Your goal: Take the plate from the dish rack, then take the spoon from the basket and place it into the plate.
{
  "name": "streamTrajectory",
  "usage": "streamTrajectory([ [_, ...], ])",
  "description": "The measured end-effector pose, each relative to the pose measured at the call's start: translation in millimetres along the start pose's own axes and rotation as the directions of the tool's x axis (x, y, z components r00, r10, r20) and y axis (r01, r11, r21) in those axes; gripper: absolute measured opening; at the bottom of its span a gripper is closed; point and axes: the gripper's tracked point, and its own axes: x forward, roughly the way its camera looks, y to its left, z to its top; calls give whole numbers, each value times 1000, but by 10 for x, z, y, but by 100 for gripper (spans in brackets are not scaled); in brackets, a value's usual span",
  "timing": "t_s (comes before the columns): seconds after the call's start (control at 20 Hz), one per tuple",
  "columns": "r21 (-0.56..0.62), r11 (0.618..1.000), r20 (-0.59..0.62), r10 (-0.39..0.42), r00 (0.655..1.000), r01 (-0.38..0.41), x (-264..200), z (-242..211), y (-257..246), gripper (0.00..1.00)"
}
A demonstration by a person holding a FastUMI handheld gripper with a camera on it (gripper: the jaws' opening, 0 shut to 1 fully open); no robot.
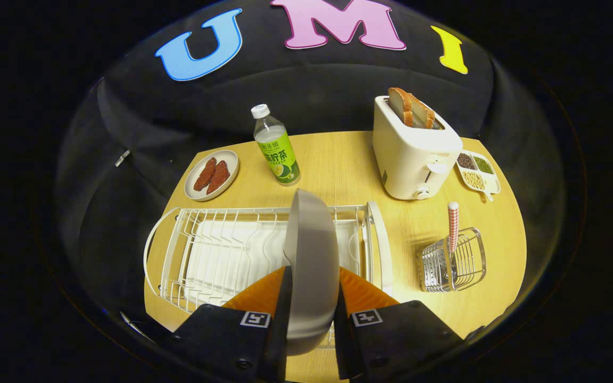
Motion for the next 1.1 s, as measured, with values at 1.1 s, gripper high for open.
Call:
streamTrajectory([
  [1.1, -2, 992, 34, -127, 991, 127, -253, 383, -135, 36],
])
